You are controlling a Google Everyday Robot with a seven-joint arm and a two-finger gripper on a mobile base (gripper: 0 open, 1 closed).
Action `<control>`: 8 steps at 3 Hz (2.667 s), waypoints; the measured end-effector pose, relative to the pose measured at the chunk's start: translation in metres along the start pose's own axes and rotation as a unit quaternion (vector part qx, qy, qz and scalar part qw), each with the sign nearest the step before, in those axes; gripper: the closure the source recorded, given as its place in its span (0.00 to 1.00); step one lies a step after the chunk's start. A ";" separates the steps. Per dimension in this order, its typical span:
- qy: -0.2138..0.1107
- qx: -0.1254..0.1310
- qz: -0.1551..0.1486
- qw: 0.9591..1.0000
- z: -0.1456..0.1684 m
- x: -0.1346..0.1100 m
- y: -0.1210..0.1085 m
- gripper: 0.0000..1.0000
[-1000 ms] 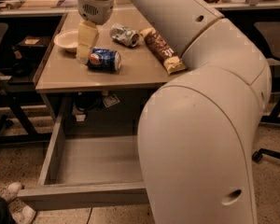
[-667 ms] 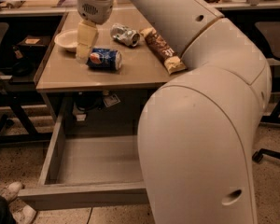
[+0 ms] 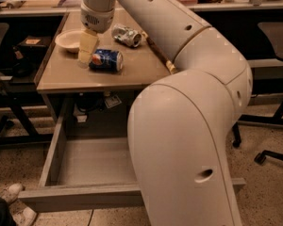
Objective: Place pepsi can into top drawer
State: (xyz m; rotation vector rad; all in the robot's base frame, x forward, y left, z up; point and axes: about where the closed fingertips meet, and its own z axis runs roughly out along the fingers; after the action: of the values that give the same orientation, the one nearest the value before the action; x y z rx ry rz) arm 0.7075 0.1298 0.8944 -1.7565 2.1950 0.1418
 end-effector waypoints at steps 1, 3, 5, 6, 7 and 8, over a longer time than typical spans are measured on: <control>0.019 0.000 0.023 1.000 0.024 0.015 -0.014 0.00; 0.053 0.003 0.056 0.997 0.057 0.045 -0.038 0.00; 0.050 0.004 0.055 0.997 0.060 0.043 -0.039 0.42; 0.050 0.004 0.055 0.997 0.060 0.043 -0.039 0.65; 0.050 0.004 0.055 0.997 0.060 0.043 -0.039 0.89; 0.033 0.003 0.057 0.998 0.056 0.044 -0.038 1.00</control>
Offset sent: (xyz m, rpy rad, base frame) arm 0.0407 -0.0455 -0.0660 -0.1151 0.0689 -0.1422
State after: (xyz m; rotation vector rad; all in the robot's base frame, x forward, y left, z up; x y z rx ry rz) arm 0.7462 0.0950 0.8325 -1.6551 2.3398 0.1044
